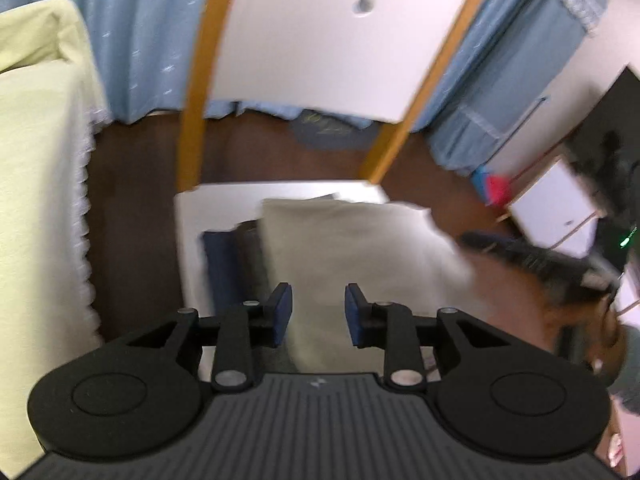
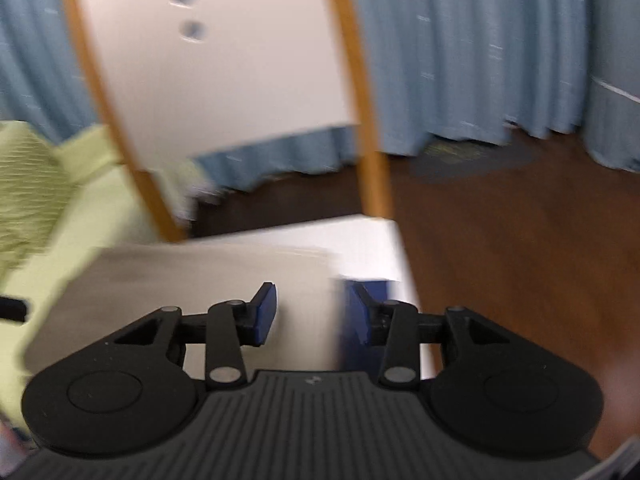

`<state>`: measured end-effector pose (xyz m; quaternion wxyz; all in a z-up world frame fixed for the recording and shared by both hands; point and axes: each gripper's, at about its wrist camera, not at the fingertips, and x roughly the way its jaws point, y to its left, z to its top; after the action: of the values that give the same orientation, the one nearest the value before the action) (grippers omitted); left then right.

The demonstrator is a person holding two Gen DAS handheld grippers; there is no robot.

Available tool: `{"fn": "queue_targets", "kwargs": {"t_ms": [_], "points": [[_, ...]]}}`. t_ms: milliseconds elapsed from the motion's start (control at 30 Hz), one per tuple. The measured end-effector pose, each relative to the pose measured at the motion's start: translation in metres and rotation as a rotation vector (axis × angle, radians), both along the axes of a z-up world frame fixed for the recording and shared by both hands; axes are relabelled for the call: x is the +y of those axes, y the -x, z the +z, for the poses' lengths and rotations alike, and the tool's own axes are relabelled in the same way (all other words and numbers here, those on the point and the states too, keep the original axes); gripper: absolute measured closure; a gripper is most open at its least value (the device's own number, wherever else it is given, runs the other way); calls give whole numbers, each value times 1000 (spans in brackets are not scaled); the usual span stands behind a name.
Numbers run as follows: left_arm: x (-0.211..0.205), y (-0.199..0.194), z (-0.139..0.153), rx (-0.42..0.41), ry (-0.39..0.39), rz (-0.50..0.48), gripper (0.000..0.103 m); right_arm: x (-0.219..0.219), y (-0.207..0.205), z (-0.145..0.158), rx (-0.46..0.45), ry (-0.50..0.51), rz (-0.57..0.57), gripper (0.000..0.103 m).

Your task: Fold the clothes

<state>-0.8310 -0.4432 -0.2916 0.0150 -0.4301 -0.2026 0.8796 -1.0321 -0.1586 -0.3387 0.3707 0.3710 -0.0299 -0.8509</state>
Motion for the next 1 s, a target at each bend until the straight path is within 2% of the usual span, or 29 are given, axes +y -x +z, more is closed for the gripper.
{"fn": "queue_targets", "kwargs": {"t_ms": [33,100,167,233,333,400,500,533,600,633,667,733,767,833,867,900,933,1000], "points": [[6,2,-15,-61,27,-16,68,-4,-3,-2,-10,20,34,67],[8,0,-29,-126,40,-14,70,-15,-11,-17,-38,-82,56,67],[5,-6,-20,-90,15,-8,70,-15,-14,-26,-42,-170,24,68],[-2,-2,4,21,22,0,68,-5,-10,-24,-22,-231,-50,66],[-7,27,13,84,71,-43,68,5,3,-12,-2,-128,-71,66],[-7,47,7,100,88,-89,68,-7,13,-8,-3,-56,-15,66],[-9,90,-28,25,142,-118,68,-36,29,-9,-39,58,102,66],[-10,96,-35,3,167,-110,68,-45,35,-13,-48,61,125,66],[-14,103,-44,-28,218,-50,62,-60,54,-29,-46,-41,80,66],[-19,100,-40,-19,236,19,62,-62,60,-33,-45,-75,54,61],[-24,90,-30,4,265,116,65,-58,64,-34,-37,-97,6,61],[-29,61,-12,68,206,203,66,-41,69,-29,4,-142,-112,61],[-31,46,-4,101,167,239,66,-33,66,-25,23,-135,-131,61],[-24,24,8,140,112,225,66,-10,50,-10,33,-56,-138,61],[-7,7,13,148,109,175,66,-2,37,-4,33,-23,-122,61],[0,1,14,147,116,150,66,4,23,1,31,11,-91,61],[19,-11,12,144,139,85,65,10,10,5,27,41,-59,61],[34,-21,5,126,145,41,63,16,-25,4,2,94,49,61]]}}
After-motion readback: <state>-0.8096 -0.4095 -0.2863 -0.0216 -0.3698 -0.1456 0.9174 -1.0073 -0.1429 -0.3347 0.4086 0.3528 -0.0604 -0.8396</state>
